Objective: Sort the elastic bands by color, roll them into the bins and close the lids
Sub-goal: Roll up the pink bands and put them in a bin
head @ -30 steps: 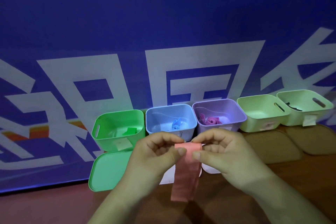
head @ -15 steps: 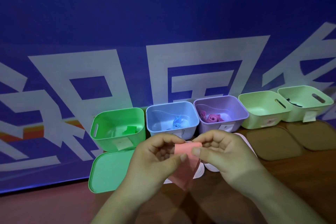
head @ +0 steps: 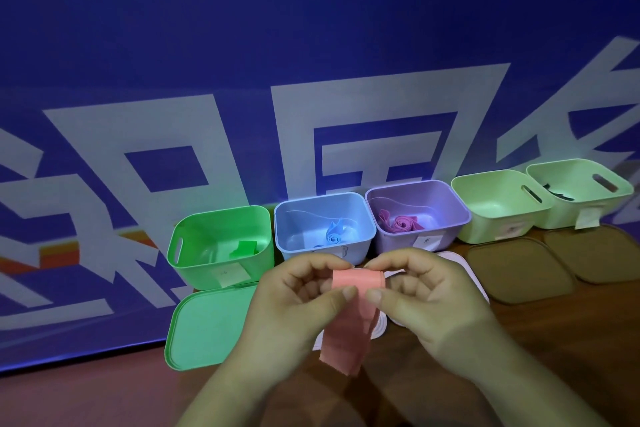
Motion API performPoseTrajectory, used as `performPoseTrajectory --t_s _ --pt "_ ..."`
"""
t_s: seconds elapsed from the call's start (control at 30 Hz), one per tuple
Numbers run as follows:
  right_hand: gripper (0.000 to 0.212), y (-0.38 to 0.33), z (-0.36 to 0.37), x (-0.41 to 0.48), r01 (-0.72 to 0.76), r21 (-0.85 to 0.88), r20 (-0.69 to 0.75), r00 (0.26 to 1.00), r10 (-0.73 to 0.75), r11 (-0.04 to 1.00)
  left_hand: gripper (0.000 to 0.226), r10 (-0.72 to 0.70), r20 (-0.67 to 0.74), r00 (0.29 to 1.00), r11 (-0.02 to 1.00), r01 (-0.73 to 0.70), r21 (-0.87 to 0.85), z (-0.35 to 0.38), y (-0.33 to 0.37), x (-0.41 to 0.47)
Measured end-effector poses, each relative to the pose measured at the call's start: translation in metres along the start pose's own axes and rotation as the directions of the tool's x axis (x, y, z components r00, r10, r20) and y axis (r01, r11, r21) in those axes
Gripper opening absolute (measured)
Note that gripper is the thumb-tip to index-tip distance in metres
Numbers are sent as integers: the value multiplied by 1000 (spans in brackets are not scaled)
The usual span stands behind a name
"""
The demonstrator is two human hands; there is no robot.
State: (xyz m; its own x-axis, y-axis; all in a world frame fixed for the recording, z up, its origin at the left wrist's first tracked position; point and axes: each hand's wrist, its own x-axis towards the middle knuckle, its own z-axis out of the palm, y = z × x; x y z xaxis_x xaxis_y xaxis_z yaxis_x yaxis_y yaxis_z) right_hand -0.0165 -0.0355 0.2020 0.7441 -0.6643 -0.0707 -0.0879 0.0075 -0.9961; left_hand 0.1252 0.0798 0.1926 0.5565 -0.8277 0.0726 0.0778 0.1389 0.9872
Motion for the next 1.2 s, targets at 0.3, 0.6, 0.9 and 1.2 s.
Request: performPoseTrajectory --t_s 0.3,0.6,0.9,1.2 --pt "41 6 2 -3 9 44 -29 1000 -8 999 21 -6 -48 999 1000 6 -3 9 4 -5" --pt "35 8 0 -3 5 54 -55 998 -2 999 33 15 -35 999 999 -13 49 8 4 -7" --pt "24 7 -3 -3 -19 74 -56 998 23 997 35 9 -37 999 997 -6 81 8 3 -8" --pt "15 3 -1 -4 -33 59 -44 998 36 998 32 15 -29 999 998 -13 65 7 4 -8"
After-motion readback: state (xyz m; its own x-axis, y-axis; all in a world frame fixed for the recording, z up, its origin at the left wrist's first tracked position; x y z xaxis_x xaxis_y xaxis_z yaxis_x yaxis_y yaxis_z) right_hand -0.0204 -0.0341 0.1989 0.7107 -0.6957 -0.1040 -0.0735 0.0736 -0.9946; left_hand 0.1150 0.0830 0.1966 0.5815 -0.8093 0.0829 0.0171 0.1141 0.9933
